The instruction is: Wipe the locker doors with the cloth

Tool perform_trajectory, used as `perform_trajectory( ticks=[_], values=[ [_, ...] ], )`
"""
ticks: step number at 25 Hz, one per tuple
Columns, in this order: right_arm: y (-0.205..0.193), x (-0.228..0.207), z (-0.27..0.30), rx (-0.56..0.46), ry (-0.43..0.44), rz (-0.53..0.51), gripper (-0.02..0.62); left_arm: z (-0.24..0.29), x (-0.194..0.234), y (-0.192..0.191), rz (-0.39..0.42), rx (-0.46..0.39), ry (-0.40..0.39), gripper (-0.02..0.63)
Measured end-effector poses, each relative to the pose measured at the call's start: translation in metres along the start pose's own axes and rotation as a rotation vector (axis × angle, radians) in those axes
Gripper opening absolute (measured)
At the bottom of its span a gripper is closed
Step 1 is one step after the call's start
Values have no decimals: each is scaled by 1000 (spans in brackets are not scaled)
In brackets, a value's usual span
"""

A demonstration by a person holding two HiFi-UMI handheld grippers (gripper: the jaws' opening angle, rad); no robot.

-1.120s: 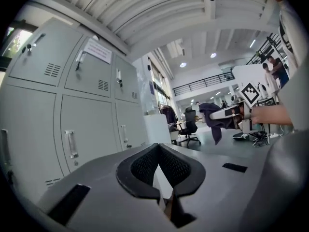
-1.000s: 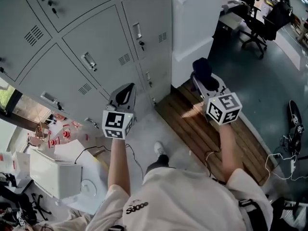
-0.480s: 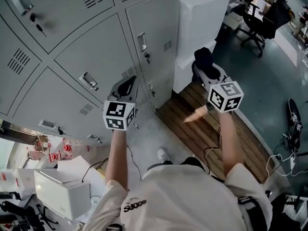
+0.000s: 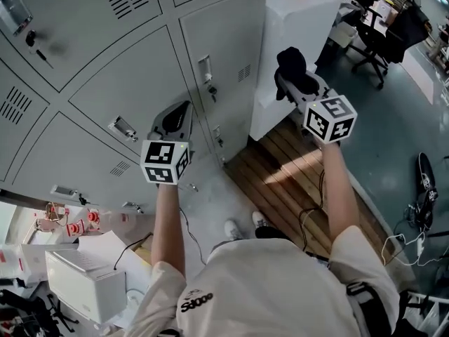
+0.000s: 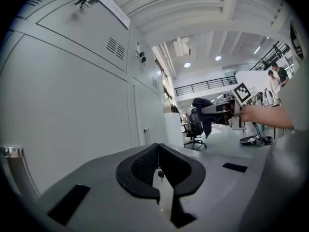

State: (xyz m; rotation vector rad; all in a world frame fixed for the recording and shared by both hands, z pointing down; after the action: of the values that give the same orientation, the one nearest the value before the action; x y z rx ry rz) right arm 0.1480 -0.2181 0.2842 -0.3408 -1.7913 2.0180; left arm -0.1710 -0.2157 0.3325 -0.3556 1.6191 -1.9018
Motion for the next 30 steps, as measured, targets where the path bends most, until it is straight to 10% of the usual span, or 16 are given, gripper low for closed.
perform_trajectory(
  ticks=[15,30],
  values=[
    [122,66,129,-217,512,-64,110,3,6,17,6,14,114,18],
    [124,73,178,-176,512,-77,107,8,7,18,-40,-3,115,18]
  ],
)
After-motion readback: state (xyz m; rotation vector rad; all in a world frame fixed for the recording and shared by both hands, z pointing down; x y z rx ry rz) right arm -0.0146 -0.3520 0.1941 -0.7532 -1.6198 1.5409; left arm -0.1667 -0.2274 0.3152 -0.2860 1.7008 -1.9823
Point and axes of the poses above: the fingertips, and each gripper's own axes: z forward along the fingers, x to its left, y out of its top, the point moved 8 cm from there along -z, backward along the fingers, and after that the axes turned 8 degrees about x, right-handed, at the moved point
